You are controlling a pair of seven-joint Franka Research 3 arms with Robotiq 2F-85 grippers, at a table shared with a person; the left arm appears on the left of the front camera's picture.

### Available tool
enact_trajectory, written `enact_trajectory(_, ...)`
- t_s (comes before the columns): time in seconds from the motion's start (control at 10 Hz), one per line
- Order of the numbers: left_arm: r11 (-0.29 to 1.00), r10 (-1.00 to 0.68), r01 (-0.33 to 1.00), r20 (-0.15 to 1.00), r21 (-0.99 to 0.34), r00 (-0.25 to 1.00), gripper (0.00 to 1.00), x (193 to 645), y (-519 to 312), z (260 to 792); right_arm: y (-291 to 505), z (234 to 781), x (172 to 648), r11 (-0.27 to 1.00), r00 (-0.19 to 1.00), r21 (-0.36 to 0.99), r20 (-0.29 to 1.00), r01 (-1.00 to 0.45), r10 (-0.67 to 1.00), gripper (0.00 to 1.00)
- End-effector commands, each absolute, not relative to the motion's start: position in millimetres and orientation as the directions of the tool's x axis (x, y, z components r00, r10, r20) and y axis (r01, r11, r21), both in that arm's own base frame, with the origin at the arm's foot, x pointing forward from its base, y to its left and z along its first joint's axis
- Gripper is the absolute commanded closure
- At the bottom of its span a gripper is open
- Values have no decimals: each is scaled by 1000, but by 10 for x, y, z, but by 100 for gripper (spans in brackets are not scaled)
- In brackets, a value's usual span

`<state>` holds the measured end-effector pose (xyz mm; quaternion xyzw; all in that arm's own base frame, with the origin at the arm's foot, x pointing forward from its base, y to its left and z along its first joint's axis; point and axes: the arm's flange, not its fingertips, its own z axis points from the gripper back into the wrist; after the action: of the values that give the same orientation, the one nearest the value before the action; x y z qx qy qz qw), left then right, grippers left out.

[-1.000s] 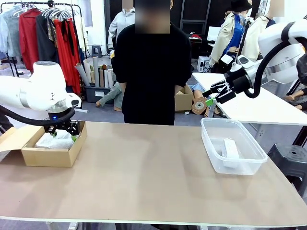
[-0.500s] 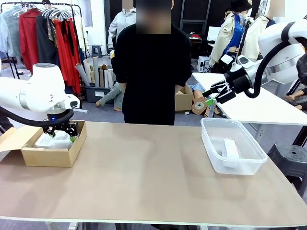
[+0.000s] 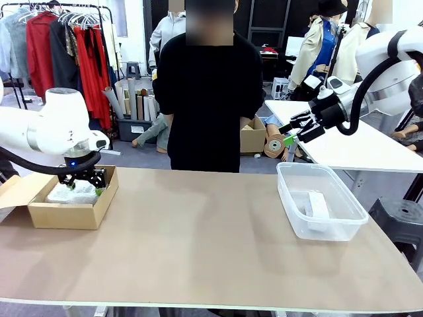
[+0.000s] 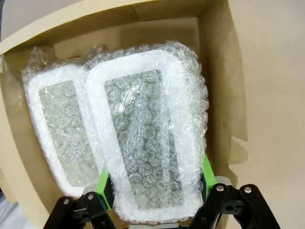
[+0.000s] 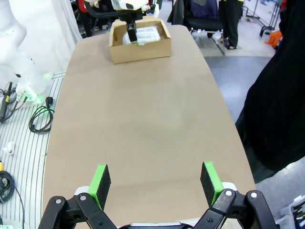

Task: Separate and place wrapped and unwrapped clocks.
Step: If the picked Digital clock is wrapped, place it in the Package Box ; if not, place it in the Organizing box.

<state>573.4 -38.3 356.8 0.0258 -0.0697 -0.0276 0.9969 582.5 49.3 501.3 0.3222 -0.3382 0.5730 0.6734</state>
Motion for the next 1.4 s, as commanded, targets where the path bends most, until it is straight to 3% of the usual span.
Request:
enact_trajectory(0.0, 996, -43, 31, 143, 84, 989, 20, 5771, -308, 3575, 496, 5028, 5826, 133, 106, 38, 821, -990, 560, 0)
enact_trajectory(0.1, 996, -44, 32, 150, 83, 988, 1, 5775, -318, 3601, 496, 5028, 5826, 133, 106, 38, 821, -990, 560, 0)
enact_trajectory(1.3, 998, -54, 46, 190, 45, 980, 0, 5738, -474, 4039, 496, 5028, 5826, 133, 106, 38, 821, -990, 560, 0)
